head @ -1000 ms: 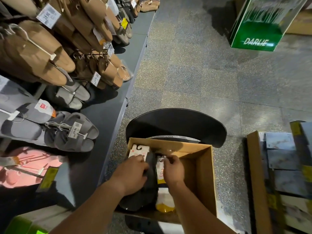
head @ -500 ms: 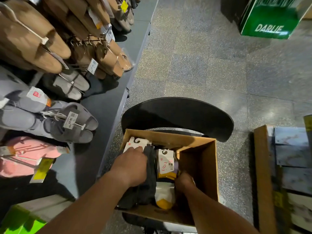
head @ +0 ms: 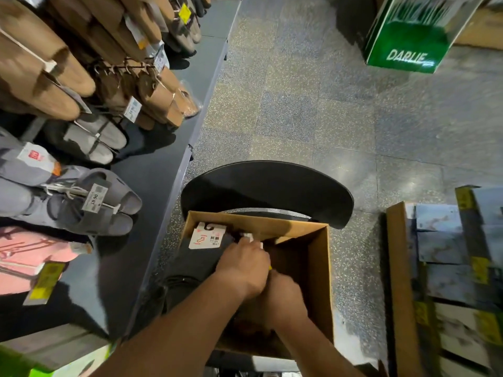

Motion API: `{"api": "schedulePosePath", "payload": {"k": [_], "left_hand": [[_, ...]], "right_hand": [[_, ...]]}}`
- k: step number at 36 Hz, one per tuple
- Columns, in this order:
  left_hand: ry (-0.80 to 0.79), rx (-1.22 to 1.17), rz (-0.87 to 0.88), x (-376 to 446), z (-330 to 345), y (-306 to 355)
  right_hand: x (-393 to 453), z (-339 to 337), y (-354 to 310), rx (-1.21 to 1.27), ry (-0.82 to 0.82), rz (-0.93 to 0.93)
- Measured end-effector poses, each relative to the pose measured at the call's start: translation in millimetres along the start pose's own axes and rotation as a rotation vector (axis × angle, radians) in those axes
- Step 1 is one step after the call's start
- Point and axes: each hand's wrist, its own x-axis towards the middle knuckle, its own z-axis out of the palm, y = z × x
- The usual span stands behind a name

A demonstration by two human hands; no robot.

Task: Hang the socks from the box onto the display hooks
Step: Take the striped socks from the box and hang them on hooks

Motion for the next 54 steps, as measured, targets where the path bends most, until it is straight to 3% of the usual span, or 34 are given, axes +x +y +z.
{"api": "schedulePosePath", "payload": {"k": [3, 7, 8, 11, 13, 17, 20, 26, 30, 32, 38, 43, 47, 54], "left_hand": [[-0.093, 0.175, 0.000, -3.1, 18.0, -12.9], [-0.097, 0.215, 0.042, -10.4, 30.2, -26.7], [-0.089, 0.206, 0.051, -11.4, 31.3, -28.0], [-0.082, 0.244, 0.078, -13.9, 33.4, -29.9], [-0.102, 0.289, 0.101, -15.3, 35.9, -31.5], [-0.193, 0.361, 0.145, -18.3, 39.7, -34.4], [-0.259, 0.408, 0.169, -18.5, 37.0, -31.9], [-0.291, 0.416, 0.162, -17.1, 38.5, -31.3], [-0.286, 0.402, 0.167, -17.9, 38.5, -32.3], [-0.289, 0.407, 0.172, -17.8, 38.4, -32.5], [-0.248, 0.422, 0.180, -15.5, 45.9, -33.9], [-0.226, 0.425, 0.175, -15.4, 49.0, -34.7], [-0.213, 0.425, 0.177, -14.1, 51.8, -35.2], [-0.200, 0.414, 0.171, -15.2, 51.5, -35.1]], "right_hand": [[12.9, 22.2, -9.7, 0.084, -0.077, -0.103], [34.9, 27.6, 15.3, 0.191, 0.255, 0.096], [40.6, 27.9, 21.5, 0.287, 0.269, 0.167], [53.3, 29.7, 25.6, 0.785, -0.029, 0.336], [51.0, 36.2, 23.8, 0.735, -0.143, 0.291], [42.2, 53.2, 22.8, 0.510, -0.078, 0.308], [36.4, 57.4, 23.5, 0.627, -0.131, 0.315], [37.5, 41.5, 24.9, 0.481, -0.307, 0.332], [48.9, 55.9, 29.2, 1.027, -0.208, 0.439], [51.0, 60.5, 25.5, 1.175, -0.180, 0.433], [51.1, 54.8, 9.8, 0.895, -0.074, 0.434], [71.6, 82.6, 28.1, 1.051, -0.095, 0.454], [96.1, 109.1, 42.8, 1.033, -0.118, 0.455], [51.6, 49.4, -3.3, 0.609, -0.001, 0.347]]}}
